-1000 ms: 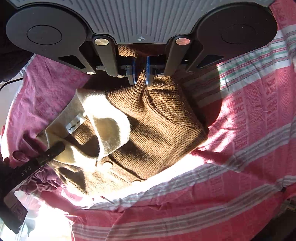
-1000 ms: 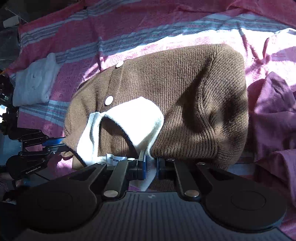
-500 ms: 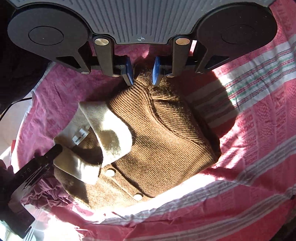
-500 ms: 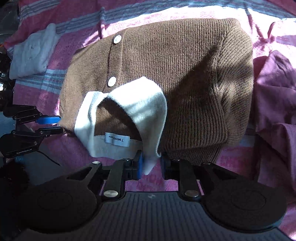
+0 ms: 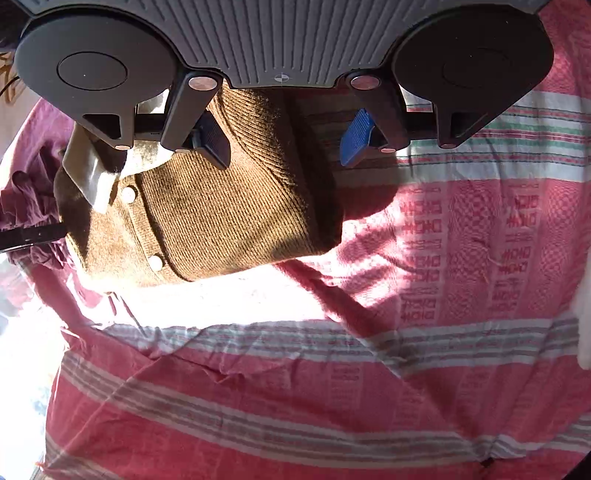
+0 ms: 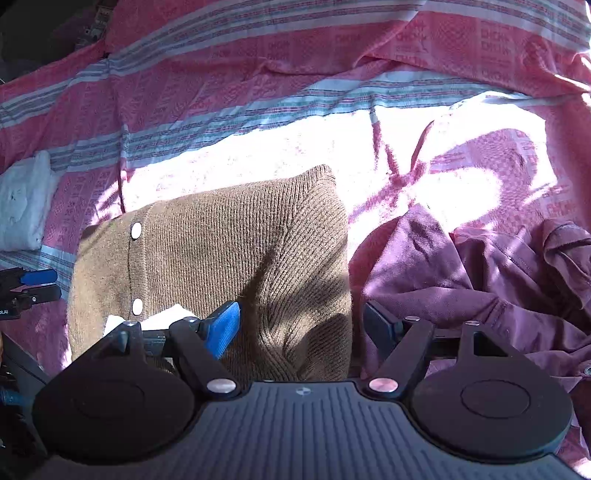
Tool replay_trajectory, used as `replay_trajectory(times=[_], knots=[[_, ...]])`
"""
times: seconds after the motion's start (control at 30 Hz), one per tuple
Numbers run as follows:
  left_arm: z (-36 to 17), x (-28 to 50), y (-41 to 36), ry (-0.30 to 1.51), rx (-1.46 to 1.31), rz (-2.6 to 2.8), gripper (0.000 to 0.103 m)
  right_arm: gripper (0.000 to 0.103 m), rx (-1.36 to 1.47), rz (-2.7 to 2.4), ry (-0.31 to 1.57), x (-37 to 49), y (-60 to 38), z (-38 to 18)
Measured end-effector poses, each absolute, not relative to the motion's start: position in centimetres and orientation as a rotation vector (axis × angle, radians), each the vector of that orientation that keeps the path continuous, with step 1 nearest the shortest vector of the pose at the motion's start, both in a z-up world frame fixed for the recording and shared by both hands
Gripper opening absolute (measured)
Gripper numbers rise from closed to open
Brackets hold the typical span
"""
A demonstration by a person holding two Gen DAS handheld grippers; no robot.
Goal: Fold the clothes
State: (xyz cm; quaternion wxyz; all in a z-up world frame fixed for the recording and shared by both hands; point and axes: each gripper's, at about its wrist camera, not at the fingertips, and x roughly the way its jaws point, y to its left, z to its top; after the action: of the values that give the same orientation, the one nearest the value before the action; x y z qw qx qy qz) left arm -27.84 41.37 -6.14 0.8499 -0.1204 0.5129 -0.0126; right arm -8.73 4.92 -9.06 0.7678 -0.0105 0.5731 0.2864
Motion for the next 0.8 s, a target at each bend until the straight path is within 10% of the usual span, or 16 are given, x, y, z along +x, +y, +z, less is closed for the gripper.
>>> replay_trajectory(times=[0.47, 0.57, 0.6, 0.63, 0.8], knots=[[-9.8, -24.5, 41.3, 1.082, -0.399, -0.023, 0.077, 0.078, -0.055, 0.633, 1.282, -10.1, 6.4, -10.2], [-10.3, -23.4, 42.6, 1.068, -0.489, -0.028, 0.075, 0.057, -0.051, 0.674, 1.302, -10.4, 7.2, -10.4], [-10.6, -23.1, 42.6, 1.071, -0.484, -0.033, 0.068, 0.051, -0.056, 0.676, 1.306, -10.5, 7.5, -10.4], [-10.7, -22.8, 42.5, 1.080, -0.473, -0.042, 0.020, 0.036, -0.060, 0.678, 1.310, -10.6, 7.8, -10.4], [-8.4, -24.1, 43.0, 1.048, -0.393, -0.060, 0.013, 0.022, -0.001, 0.749, 1.289, -11.9, 8.0, -8.3]])
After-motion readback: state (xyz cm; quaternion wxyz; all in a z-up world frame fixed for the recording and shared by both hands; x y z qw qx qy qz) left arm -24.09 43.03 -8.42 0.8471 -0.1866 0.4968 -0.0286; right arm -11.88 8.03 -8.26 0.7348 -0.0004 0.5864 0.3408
